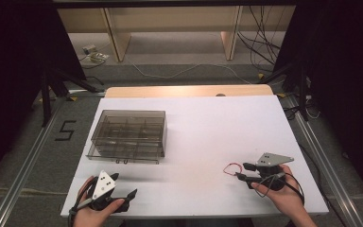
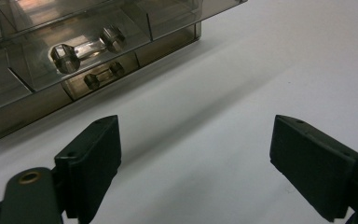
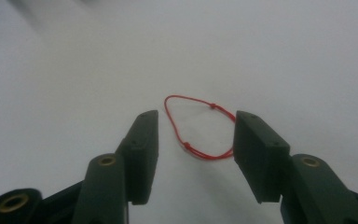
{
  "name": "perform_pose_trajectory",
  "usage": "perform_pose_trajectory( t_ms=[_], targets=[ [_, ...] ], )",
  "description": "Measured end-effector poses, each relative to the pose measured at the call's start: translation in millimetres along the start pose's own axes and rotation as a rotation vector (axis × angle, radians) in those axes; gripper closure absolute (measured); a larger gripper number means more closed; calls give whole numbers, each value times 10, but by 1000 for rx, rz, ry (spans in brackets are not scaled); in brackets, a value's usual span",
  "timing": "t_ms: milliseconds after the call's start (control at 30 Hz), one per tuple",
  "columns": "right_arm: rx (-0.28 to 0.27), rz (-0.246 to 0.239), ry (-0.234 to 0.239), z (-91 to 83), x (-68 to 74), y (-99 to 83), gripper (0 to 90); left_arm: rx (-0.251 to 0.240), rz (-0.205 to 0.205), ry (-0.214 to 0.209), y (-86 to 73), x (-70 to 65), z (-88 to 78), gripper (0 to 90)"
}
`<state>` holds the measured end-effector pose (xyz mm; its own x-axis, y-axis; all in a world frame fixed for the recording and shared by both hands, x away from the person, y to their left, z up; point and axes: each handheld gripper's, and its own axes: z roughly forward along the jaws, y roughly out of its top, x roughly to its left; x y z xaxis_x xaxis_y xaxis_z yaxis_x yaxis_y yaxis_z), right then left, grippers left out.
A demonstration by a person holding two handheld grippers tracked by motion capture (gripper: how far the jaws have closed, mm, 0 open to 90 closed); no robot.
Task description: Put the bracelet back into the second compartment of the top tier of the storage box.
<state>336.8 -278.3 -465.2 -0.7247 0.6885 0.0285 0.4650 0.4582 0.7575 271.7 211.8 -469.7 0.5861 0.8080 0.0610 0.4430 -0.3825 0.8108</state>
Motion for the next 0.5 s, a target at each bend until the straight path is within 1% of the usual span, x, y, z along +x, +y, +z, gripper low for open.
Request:
perform_pose_trajectory(
  t_ms=[33, 67, 100, 200, 233, 400, 467, 500],
  targets=[
    [12, -14, 8, 32, 4, 8, 561, 0, -1, 0, -1, 1, -1, 164],
    [12, -14, 8, 32, 4, 8, 561, 0, -1, 0, -1, 2, -1, 164],
    [25, -25, 17, 61, 7, 15, 592, -1, -2, 1, -1, 2, 0, 164],
    [37, -38, 23, 92, 8, 20, 614, 0, 2, 0, -1, -1, 5, 164],
    [51, -48, 26, 132, 9, 21, 638, 2, 3, 0, 0, -2, 5, 164],
    [107, -75, 38, 252, 1, 19, 686, -1, 4, 0, 0, -4, 11, 164],
    [112, -78, 39, 268, 4, 22, 696, 2, 6, 1, -1, 1, 10, 164],
    [115, -89, 40, 281, 0, 24, 703, 2, 5, 1, -2, 2, 11, 164]
  ],
)
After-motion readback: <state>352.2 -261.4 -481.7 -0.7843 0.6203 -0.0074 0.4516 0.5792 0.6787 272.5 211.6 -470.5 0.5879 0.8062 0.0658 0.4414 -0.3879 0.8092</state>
